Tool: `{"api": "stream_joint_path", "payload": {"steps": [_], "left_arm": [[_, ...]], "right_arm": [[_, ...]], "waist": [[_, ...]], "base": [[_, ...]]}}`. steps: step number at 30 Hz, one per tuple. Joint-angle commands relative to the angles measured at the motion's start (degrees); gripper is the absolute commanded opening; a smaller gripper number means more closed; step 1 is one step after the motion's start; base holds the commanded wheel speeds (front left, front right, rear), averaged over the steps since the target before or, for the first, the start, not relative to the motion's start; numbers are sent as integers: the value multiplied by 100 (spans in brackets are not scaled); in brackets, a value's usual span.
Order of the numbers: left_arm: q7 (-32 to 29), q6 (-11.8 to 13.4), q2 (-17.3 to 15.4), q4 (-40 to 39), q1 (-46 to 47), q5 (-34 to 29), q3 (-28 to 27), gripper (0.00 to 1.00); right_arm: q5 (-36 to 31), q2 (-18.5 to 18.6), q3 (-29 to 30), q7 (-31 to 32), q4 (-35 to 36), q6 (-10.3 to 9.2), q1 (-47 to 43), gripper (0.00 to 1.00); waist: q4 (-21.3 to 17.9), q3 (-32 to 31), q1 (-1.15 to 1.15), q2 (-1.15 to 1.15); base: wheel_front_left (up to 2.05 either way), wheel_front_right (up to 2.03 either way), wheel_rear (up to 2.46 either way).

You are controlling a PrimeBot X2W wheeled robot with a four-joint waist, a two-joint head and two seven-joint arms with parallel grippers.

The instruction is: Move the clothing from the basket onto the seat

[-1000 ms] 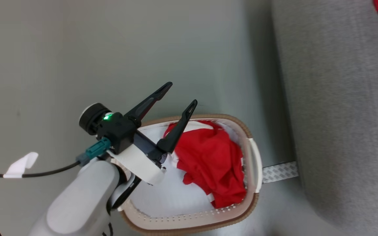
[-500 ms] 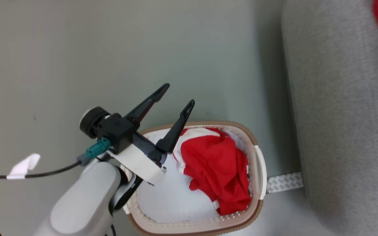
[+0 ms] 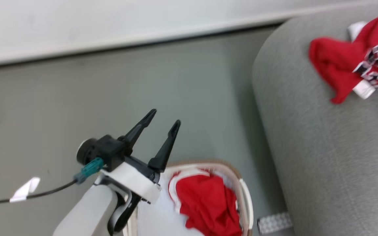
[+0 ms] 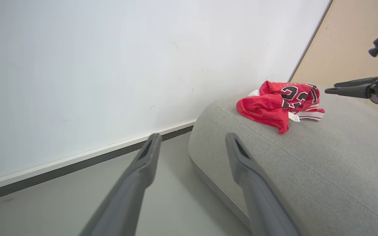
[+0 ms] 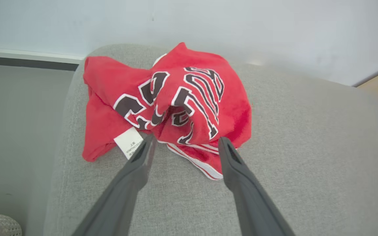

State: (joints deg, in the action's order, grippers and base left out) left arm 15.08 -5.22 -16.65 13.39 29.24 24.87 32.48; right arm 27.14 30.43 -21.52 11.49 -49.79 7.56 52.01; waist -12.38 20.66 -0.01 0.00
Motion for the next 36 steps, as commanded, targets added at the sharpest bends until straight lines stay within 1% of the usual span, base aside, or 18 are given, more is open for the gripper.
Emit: {"api": "stream_joint_path", "payload": {"steps": [1,6,9,11,14,16,21,24,26,28,31,36], "left_arm": [[11,28,20,-5,-142,20,-72,100],[7,143,-16,-29,-485,39,-443,100],[7,187,4,-35,-691,23,-641,100],[7,214,-1,-9,-831,-26,-754,100],[8,262,25,28,-1076,-58,-948,100],[9,332,-36,38,-1249,-186,-1058,100],[8,448,-3,22,-1710,-165,-1428,100],[8,516,76,-11,-1964,-153,-1696,100],[8,535,88,-57,-2100,-265,-1845,100],[8,532,186,-86,-2262,-308,-1995,100],[8,524,291,-132,-2430,-513,-2200,100],[8,464,553,-138,-2712,-723,-2563,100]], "right_arm": [[104,93,-94,-62,145,-14,-135,100],[554,417,-427,-294,901,-14,-446,100],[638,575,-546,-641,1400,-14,-725,100],[701,588,-541,-931,1720,-14,-967,100],[757,499,-394,-1351,2113,-14,-1394,100],[759,325,-220,-1640,2359,-14,-1704,100],[421,-221,82,-2194,2871,-14,-2488,100],[104,-605,341,-2411,3038,-14,-2971,100],[-121,-910,523,-2519,3132,-14,-3293,100],[-292,-1214,575,-2584,3253,-14,-3587,100],[-605,-1535,659,-2636,3337,-14,-3935,100],[-930,-2144,1065,-2666,3561,-14,-4453,100]], "waist": [[-80,-595,1,0],[-9,-1122,1,0],[109,-1405,1,0],[196,-1570,1,0],[334,-1825,1,0],[399,-1973,1,0],[541,-2167,1,0],[634,-2244,1,0],[688,-2273,1,0],[719,-2282,1,0],[759,-2287,1,0],[867,-2297,1,0]], "base": [[0,0,0],[0,0,0],[0,0,0],[0,0,0],[0,0,0],[0,0,0],[0,0,0],[0,0,0],[0,0,0],[0,0,0],[0,0,0],[0,0,0]]}}
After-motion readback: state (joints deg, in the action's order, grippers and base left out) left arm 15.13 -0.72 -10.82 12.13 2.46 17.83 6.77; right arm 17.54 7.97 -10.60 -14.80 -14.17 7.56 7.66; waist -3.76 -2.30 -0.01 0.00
